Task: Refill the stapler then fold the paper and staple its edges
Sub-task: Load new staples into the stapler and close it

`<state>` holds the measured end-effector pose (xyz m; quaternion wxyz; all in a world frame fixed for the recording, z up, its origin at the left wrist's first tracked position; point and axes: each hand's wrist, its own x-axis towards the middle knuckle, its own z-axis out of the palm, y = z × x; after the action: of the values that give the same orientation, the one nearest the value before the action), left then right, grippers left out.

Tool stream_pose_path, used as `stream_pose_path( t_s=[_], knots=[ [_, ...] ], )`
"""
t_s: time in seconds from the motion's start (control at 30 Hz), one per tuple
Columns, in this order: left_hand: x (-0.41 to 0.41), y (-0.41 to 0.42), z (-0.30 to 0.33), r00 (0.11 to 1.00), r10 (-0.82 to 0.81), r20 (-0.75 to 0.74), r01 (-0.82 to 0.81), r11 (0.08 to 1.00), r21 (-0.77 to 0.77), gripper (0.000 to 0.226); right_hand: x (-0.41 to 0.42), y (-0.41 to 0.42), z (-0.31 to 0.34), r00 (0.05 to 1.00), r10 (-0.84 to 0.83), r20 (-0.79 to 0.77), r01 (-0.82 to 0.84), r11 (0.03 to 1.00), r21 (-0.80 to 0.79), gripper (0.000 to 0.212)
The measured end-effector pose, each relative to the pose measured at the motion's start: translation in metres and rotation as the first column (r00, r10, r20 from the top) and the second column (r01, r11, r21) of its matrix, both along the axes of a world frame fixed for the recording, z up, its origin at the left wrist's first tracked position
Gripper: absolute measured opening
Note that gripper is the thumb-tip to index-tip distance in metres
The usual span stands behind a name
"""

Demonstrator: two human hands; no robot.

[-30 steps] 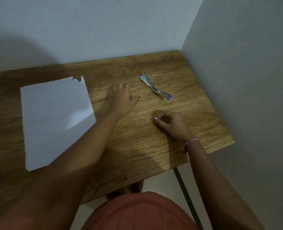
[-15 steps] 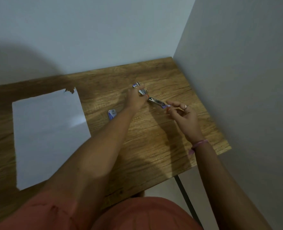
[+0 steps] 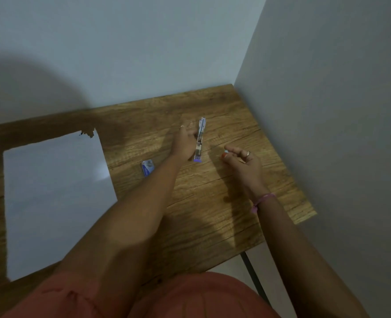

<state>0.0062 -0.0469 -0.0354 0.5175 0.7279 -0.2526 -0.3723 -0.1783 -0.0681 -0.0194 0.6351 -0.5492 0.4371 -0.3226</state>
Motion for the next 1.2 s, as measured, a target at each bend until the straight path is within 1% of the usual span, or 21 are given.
stream_pose_path(
  t_s=[0.07, 0.1, 0.17, 0.2, 0.23, 0.27, 0.3, 0.33, 0.4, 0.43, 0.47, 0.5, 0.57, 0.63, 0.7, 0.8, 0.87, 0.97, 1.07, 1.13, 1.2],
  knots=[
    [0.002, 0.002, 0.001, 0.998, -0.054, -0.03, 0.054, 0.998, 0.015, 0.059, 0.002, 0.0, -0.003, 1.0, 0.015, -0.017, -0.015, 1.0, -0.006, 0.022],
    [0.001, 0.004, 0.004, 0.997, -0.076, 0.021, 0.075, 0.996, 0.045, 0.062, 0.003, -0.001, -0.005, 1.0, 0.014, -0.017, -0.014, 1.0, -0.003, 0.022],
    [0.0, 0.006, 0.008, 0.965, -0.129, 0.23, 0.103, 0.987, 0.119, 0.062, 0.005, -0.002, -0.007, 1.0, 0.001, -0.01, 0.0, 1.0, 0.016, 0.022],
    [0.0, 0.007, 0.011, 0.925, -0.178, 0.336, 0.128, 0.978, 0.167, 0.065, 0.006, -0.003, -0.007, 1.0, -0.006, -0.008, 0.006, 1.0, 0.029, 0.023],
    [0.0, 0.007, 0.013, 0.871, -0.252, 0.421, 0.165, 0.958, 0.233, 0.076, 0.007, -0.005, -0.008, 1.0, -0.011, -0.007, 0.012, 0.999, 0.042, 0.024],
    [0.0, 0.007, 0.016, 0.808, -0.342, 0.481, 0.205, 0.927, 0.316, 0.088, 0.008, -0.007, -0.008, 1.0, -0.016, -0.005, 0.016, 0.998, 0.055, 0.024],
    [0.001, 0.008, 0.02, 0.742, -0.427, 0.517, 0.23, 0.886, 0.403, 0.093, 0.009, -0.008, -0.009, 1.0, -0.022, -0.001, 0.022, 0.997, 0.069, 0.025],
    [0.001, 0.009, 0.023, 0.678, -0.493, 0.545, 0.236, 0.848, 0.474, 0.091, 0.01, -0.009, -0.01, 1.0, -0.027, 0.003, 0.027, 0.996, 0.082, 0.026],
    [0.003, 0.012, 0.025, 0.585, -0.563, 0.584, 0.207, 0.8, 0.564, 0.067, 0.011, -0.012, -0.011, 0.999, -0.033, 0.003, 0.032, 0.994, 0.105, 0.027],
    [0.005, 0.013, 0.026, 0.571, -0.562, 0.599, 0.187, 0.799, 0.571, 0.054, 0.011, -0.013, -0.012, 1.0, -0.03, 0.005, 0.029, 0.993, 0.114, 0.026],
    [0.007, 0.014, 0.026, 0.579, -0.541, 0.609, 0.174, 0.813, 0.556, 0.045, 0.012, -0.015, -0.013, 1.0, -0.024, 0.013, 0.022, 0.992, 0.122, 0.025],
    [0.011, 0.016, 0.026, 0.619, -0.497, 0.608, 0.168, 0.84, 0.516, 0.041, 0.012, -0.016, -0.012, 0.999, -0.019, 0.028, 0.015, 0.991, 0.133, 0.023],
    [0.019, 0.02, 0.025, 0.743, -0.366, 0.561, 0.157, 0.909, 0.386, 0.04, 0.015, -0.017, -0.011, 0.997, -0.015, 0.08, 0.002, 0.986, 0.166, 0.018],
    [0.024, 0.025, 0.025, 0.838, -0.229, 0.496, 0.124, 0.964, 0.236, 0.044, 0.017, -0.018, -0.009, 0.99, -0.015, 0.138, -0.013, 0.98, 0.197, 0.017],
    [0.028, 0.029, 0.024, 0.913, -0.085, 0.4, 0.048, 0.994, 0.102, 0.05, 0.019, -0.019, -0.006, 0.986, -0.006, 0.166, -0.028, 0.978, 0.206, 0.017],
    [0.03, 0.034, 0.018, 0.98, 0.083, 0.184, -0.081, 0.997, -0.015, 0.053, 0.021, -0.02, -0.003, 0.984, 0.008, 0.179, -0.043, 0.98, 0.194, 0.019],
    [0.026, 0.038, 0.015, 0.988, 0.155, -0.005, -0.154, 0.981, -0.116, 0.049, 0.022, -0.02, -0.002, 0.983, 0.002, 0.181, -0.037, 0.981, 0.192, 0.021],
    [0.022, 0.041, 0.013, 0.955, 0.219, -0.201, -0.264, 0.935, -0.236, 0.029, 0.022, -0.02, -0.001, 0.986, -0.002, 0.164, -0.024, 0.987, 0.16, 0.021],
    [0.02, 0.045, 0.017, 0.915, 0.188, -0.356, -0.306, 0.9, -0.31, 0.021, 0.02, -0.02, 0.004, 0.992, -0.002, 0.126, -0.008, 0.997, 0.079, 0.019],
    [0.019, 0.049, 0.021, 0.895, 0.137, -0.425, -0.313, 0.871, -0.377, 0.019, 0.019, -0.021, 0.01, 0.991, -0.013, 0.131, 0.011, 1.0, 0.019, 0.017],
    [0.016, 0.054, 0.03, 0.882, 0.079, -0.464, -0.31, 0.839, -0.447, 0.017, 0.019, -0.022, 0.019, 0.994, -0.016, 0.105, 0.025, 0.996, -0.089, 0.016]
  ],
)
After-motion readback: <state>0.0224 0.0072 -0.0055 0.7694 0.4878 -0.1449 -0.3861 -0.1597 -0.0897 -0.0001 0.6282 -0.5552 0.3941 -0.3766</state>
